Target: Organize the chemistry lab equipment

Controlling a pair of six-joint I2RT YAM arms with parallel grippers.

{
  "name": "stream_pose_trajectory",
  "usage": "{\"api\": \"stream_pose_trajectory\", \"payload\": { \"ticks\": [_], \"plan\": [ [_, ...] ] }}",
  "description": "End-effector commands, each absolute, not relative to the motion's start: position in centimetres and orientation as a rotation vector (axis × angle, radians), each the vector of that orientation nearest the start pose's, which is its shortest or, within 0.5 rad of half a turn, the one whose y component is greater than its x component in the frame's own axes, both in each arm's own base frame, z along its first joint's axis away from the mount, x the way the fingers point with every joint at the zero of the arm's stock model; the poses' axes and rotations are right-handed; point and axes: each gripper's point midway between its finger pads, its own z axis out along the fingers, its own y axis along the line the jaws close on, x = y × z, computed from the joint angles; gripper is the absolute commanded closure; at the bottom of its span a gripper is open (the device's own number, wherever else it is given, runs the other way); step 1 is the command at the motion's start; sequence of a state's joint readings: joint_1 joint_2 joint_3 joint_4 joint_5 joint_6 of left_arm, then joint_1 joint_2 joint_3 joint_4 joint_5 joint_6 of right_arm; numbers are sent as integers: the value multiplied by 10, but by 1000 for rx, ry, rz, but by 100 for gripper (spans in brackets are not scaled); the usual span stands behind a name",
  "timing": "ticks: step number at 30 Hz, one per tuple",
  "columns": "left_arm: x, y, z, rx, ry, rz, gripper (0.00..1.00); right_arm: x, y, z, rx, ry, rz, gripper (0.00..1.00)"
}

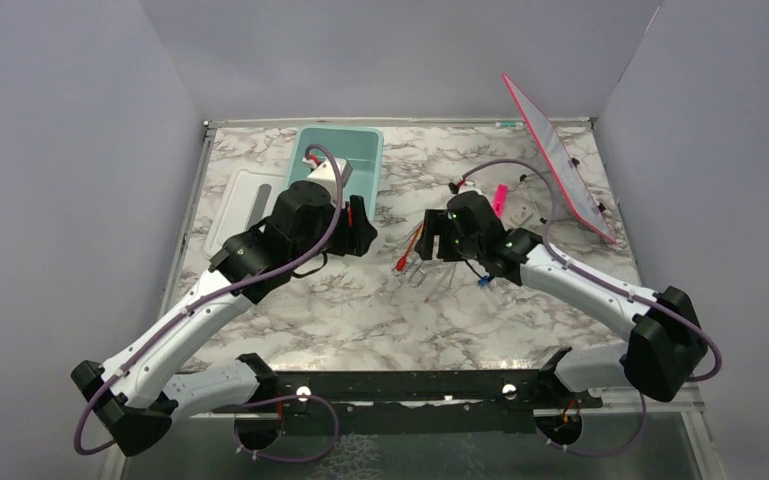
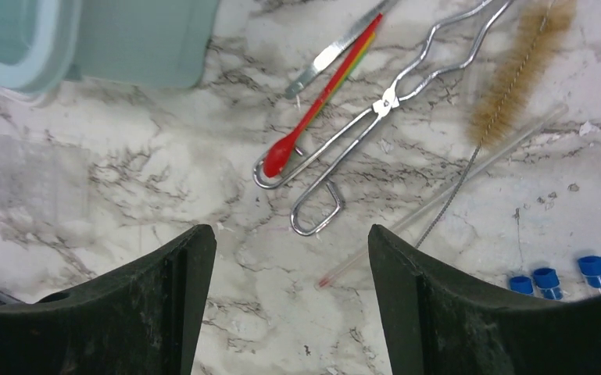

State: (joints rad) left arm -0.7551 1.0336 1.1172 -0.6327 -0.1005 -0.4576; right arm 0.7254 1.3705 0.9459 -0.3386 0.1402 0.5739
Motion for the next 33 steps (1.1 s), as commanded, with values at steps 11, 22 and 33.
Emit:
{"api": "stream_pose_trajectory", "payload": {
  "ticks": [11,22,33],
  "plan": [
    [380,-159,304,53,2100,-161,59,296,241,175,-140,2151,496,23],
    [477,-155,210,26,2284,-172,59,296,251,168,-202,2176,516,22],
    [534,-140,144,-135,2306,-154,60,298,249,165,-220,2178,487,22]
  ]
}}
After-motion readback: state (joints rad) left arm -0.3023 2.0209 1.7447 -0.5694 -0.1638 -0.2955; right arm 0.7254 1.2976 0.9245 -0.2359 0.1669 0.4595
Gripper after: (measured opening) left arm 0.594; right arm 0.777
